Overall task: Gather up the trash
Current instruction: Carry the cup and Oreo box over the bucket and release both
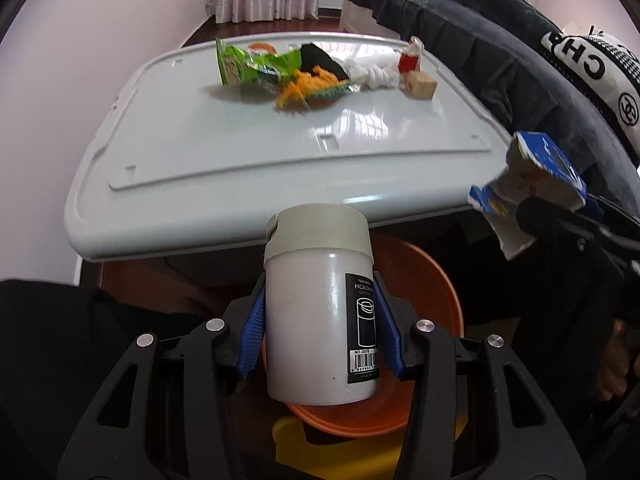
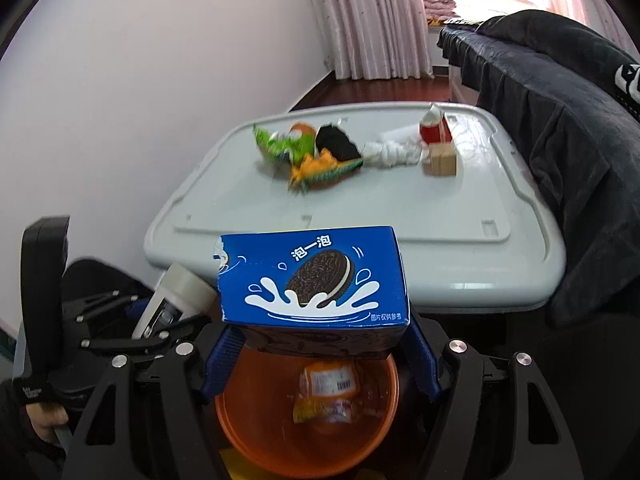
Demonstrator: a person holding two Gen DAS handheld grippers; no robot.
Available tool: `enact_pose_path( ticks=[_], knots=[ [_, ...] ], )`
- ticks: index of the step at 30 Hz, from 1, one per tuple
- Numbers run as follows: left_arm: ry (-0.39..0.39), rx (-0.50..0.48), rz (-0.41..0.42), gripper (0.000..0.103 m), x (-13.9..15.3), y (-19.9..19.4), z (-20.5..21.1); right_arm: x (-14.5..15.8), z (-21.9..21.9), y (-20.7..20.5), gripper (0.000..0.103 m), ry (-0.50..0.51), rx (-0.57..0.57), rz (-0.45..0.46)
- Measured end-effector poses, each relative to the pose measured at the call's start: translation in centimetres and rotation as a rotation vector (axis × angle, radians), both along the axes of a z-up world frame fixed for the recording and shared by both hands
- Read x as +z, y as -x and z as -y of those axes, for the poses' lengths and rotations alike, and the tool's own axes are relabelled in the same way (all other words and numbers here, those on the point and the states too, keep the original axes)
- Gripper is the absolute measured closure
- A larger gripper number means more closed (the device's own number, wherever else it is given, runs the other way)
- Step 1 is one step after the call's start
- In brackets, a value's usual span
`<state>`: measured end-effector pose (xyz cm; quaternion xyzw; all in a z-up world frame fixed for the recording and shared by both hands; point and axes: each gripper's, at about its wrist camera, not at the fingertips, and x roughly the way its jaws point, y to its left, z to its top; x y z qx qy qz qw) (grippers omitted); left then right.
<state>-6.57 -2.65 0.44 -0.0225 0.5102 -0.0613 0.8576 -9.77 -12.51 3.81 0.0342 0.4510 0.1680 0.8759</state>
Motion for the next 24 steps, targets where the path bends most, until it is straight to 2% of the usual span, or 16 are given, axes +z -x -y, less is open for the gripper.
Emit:
enact_pose_path(
  ticks=[10, 19, 24],
  knots=[
    [0.003, 0.011, -0.07, 0.056, -2.0, 1.3, 0.0, -2.8, 0.3, 2.1, 0.033, 0.002, 0.014, -0.121],
    [0.026, 0.006, -0.206, 0.056, -5.4, 0.4, -0.1, -6.3, 0.3, 0.8, 0.033, -0.004, 0.004, -0.228],
    [0.032, 0.01, -0.244, 0.056, -6.4, 0.3, -0.3, -7.2, 0.1, 0.4, 0.033, 0.005, 0.013, -0.258]
  ],
)
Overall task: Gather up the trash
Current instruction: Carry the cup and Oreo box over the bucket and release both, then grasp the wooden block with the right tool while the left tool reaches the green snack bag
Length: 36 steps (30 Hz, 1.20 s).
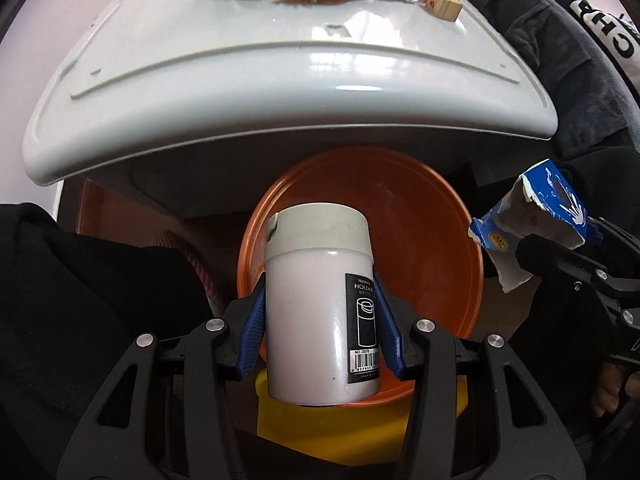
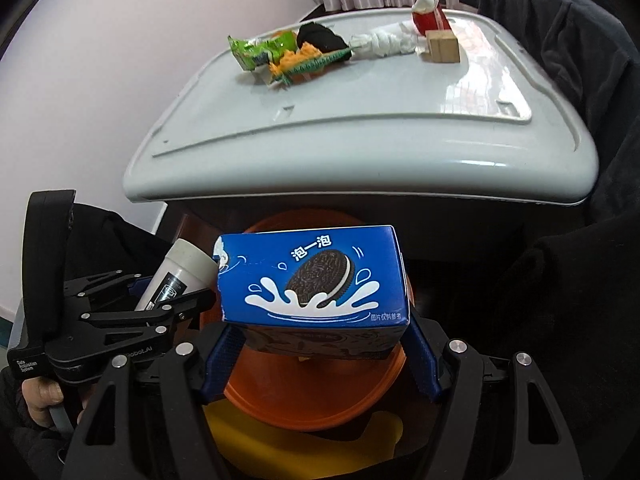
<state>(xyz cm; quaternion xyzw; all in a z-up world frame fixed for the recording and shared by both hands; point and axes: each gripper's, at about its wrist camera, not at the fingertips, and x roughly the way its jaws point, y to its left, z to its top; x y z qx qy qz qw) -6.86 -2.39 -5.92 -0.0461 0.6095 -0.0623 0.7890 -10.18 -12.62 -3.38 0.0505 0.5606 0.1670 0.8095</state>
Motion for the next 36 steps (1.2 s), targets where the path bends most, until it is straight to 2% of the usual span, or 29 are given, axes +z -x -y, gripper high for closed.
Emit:
enact_pose_path(
  ticks=[11, 12, 13, 14, 15, 28, 36],
  knots=[
    [-0.022, 0.007, -0.021, 0.055, -0.4, -0.1, 0.0, -0.4, -0.7, -0.4, 0.03, 0.01, 0.028, -0.009],
    [-0.034, 0.006, -0.021, 0.052, -0.3, -0.1, 0.1, -0.4, -0.6, -0.4, 0.03, 0.01, 0.026, -0.008],
    [-0.037, 0.006, -0.018, 0.042, -0.3, -0.3, 0.2, -0.4, -0.5, -0.4, 0.027, 0.009, 0.023, -0.006],
    [-0.04, 0.008, -0.011, 0.037, -0.2, -0.3, 0.3, -0.3, -0.4, -0.4, 0.027, 0.003, 0.017, -0.001],
    [-0.039, 0.01, -0.001, 0.035, 0.0, -0.2, 0.3, -0.2, -0.2, -0.4, 0.026, -0.001, 0.013, 0.003],
    [-0.031, 0.025, 0.013, 0.035, 0.6, -0.2, 0.0, 0.4, 0.7, -0.7, 0.026, -0.029, -0.027, 0.021],
    [-0.006, 0.048, 0.127, 0.033, 3.6, -2.0, -1.2, 2.5, 1.8, -4.0, 0.026, -0.022, -0.068, 0.08]
  ],
)
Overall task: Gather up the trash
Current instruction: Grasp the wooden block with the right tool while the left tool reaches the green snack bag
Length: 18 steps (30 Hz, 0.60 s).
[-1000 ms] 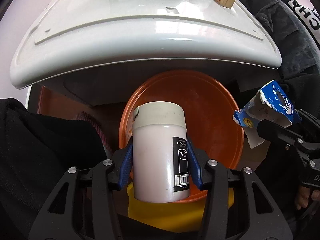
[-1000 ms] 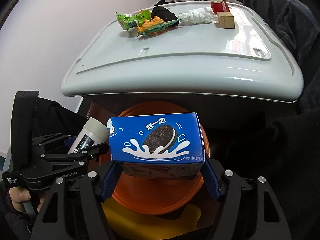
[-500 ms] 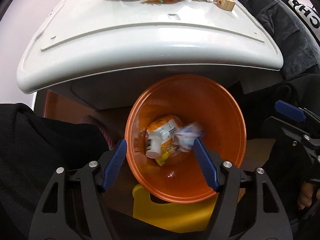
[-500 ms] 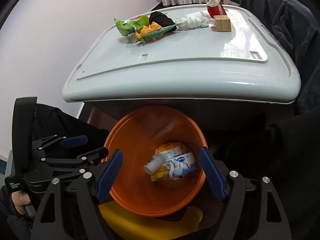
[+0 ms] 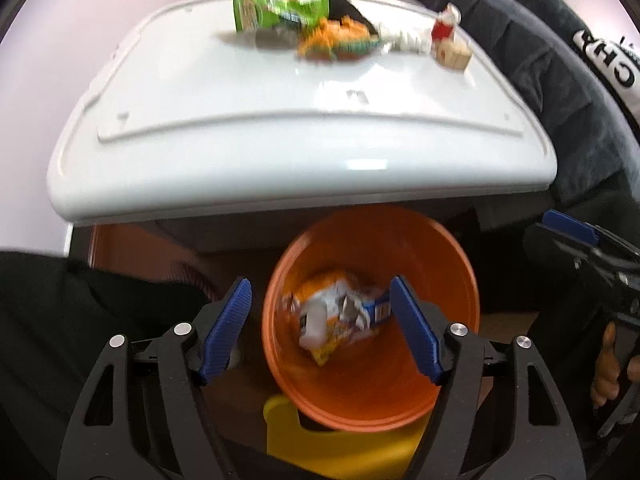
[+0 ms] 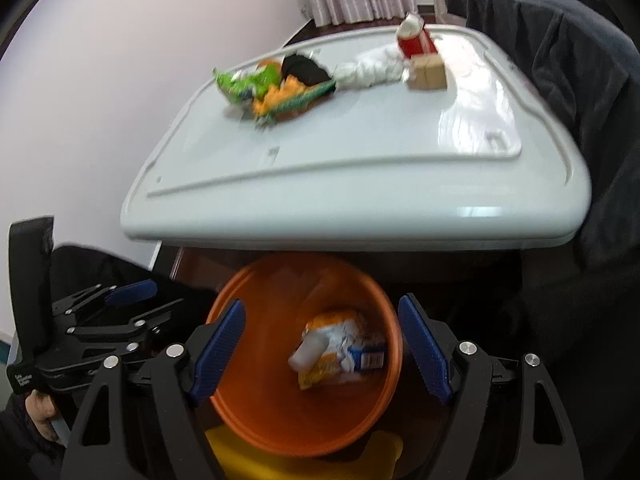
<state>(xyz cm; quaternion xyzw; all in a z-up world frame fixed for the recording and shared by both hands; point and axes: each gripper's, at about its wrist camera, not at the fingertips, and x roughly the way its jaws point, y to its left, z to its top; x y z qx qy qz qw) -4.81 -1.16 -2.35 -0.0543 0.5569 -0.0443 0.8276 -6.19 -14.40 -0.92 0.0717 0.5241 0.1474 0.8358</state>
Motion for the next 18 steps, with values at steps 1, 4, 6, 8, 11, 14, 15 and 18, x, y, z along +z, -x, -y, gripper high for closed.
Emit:
enact_pose_path(
  ticks=[1, 4, 6, 8, 11, 14, 15, 18],
  knots=[
    [0.005, 0.003, 0.009, 0.033, 0.2, -0.4, -0.1, 0.4, 0.2, -0.6, 0.025, 0.01, -0.007, 0.013],
    [0.022, 0.01, 0.042, 0.032, 0.8, -1.7, -0.4, 1.5, 1.1, -3.2, 0.025, 0.04, -0.044, 0.058],
    [0.026, 0.009, 0.063, 0.032, 1.0, -2.4, -0.4, 2.1, 1.9, -5.5, 0.025, 0.057, -0.077, 0.08],
    [0.025, 0.014, 0.077, 0.032, 1.2, -3.4, -0.4, 2.7, 2.6, -8.2, 0.025, 0.084, -0.112, 0.106],
    [0.04, 0.022, 0.089, 0.032, 1.2, -4.4, -0.3, 2.9, 3.0, -11.9, 0.025, 0.139, -0.153, 0.143],
    [0.054, 0.024, 0.093, 0.032, 1.0, -5.0, -0.5, 1.9, 2.9, -15.9, 0.025, 0.198, -0.171, 0.136],
    [0.058, 0.022, 0.095, 0.032, 0.9, -5.1, -0.5, 1.5, 2.8, -17.1, 0.025, 0.215, -0.173, 0.128],
    [0.064, 0.016, 0.095, 0.032, 0.5, -5.2, -0.7, -0.3, 2.6, -19.7, 0.029, 0.276, -0.177, 0.11]
  ],
)
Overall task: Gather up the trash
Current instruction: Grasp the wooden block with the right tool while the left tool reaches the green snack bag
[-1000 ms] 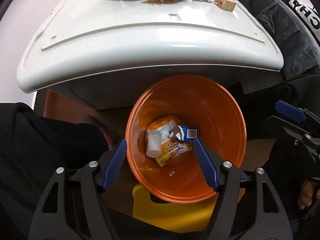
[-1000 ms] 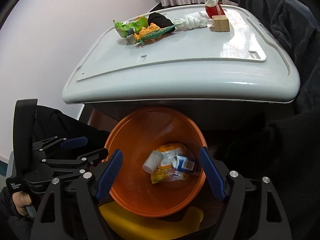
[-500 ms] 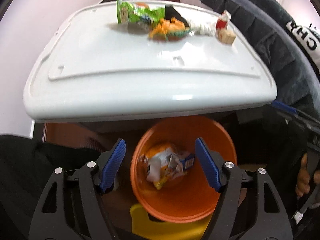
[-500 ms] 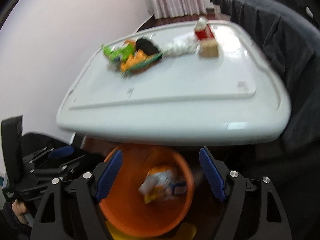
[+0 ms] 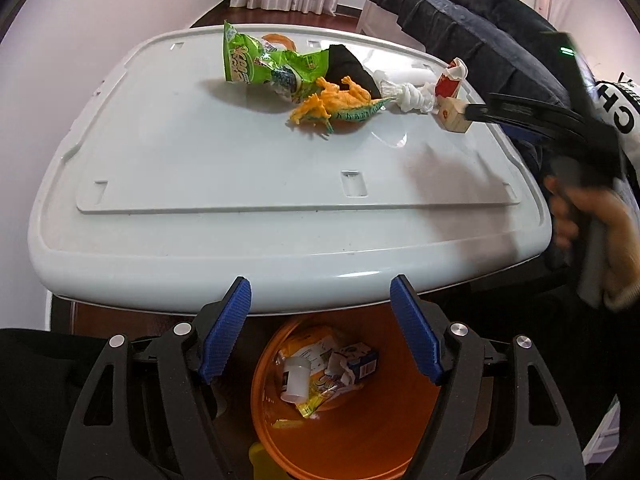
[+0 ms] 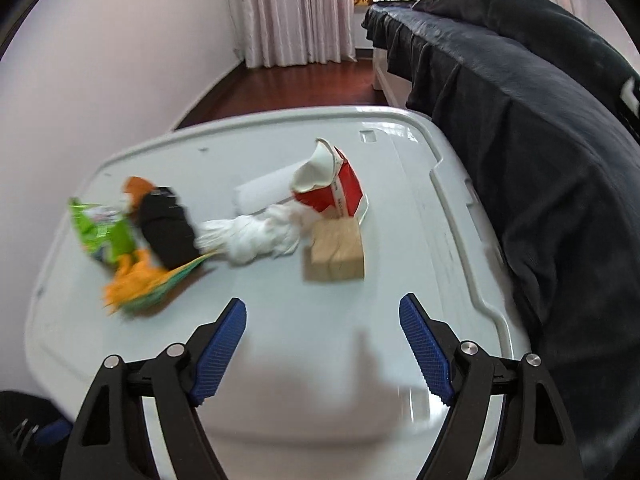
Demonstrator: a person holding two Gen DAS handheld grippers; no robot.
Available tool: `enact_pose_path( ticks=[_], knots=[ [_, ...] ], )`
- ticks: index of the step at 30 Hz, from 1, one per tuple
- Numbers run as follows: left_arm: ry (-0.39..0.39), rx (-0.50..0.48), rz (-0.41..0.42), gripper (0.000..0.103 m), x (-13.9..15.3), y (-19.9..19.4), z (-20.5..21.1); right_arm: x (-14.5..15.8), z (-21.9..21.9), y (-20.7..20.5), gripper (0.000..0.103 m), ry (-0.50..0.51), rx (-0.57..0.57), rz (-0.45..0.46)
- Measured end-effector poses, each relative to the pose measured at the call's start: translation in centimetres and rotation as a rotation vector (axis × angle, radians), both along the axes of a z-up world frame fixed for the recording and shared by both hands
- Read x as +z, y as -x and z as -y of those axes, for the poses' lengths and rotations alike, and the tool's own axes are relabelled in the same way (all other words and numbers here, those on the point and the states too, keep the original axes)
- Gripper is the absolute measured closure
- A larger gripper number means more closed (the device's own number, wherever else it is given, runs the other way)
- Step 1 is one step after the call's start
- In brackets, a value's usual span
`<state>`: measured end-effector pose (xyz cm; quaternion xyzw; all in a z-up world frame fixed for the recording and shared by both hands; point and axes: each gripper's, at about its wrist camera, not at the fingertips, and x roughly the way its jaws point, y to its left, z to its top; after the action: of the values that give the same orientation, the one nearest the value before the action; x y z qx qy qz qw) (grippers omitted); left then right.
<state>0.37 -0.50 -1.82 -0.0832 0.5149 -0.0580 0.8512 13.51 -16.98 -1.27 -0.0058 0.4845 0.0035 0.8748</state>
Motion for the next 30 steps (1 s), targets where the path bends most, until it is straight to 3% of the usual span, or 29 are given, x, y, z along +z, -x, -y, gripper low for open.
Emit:
enact_pose_path(
  ticks=[9, 12, 16, 22, 27, 30],
  knots=[
    [0.022, 0.004, -0.006, 0.032, -0.6, 0.0, -0.5, -3.4, 0.1, -4.3, 0.038, 0.044, -0.025, -0.024],
    [0.018, 0.007, -0.002, 0.032, -0.7, 0.1, -0.6, -4.0, 0.0, -4.5, 0.069, 0.07, -0.026, -0.015],
    [0.028, 0.009, -0.008, 0.032, -0.6, -0.2, -0.7, -3.8, -0.1, -3.6, 0.068, 0.051, -0.036, -0.022],
    [0.154, 0.099, -0.003, 0.032, 1.6, -3.1, -2.7, 1.1, -0.2, 1.8, 0.068, -0.205, -0.009, 0.011],
    [0.215, 0.255, 0.022, 0.032, 4.0, -8.4, -4.5, 3.6, -1.7, 7.8, 0.068, -0.222, 0.099, 0.096],
    [0.317, 0.372, -0.008, 0.032, 4.0, -11.6, -5.5, 3.1, -2.4, 9.3, 0.068, -0.165, 0.142, 0.106]
  ],
)
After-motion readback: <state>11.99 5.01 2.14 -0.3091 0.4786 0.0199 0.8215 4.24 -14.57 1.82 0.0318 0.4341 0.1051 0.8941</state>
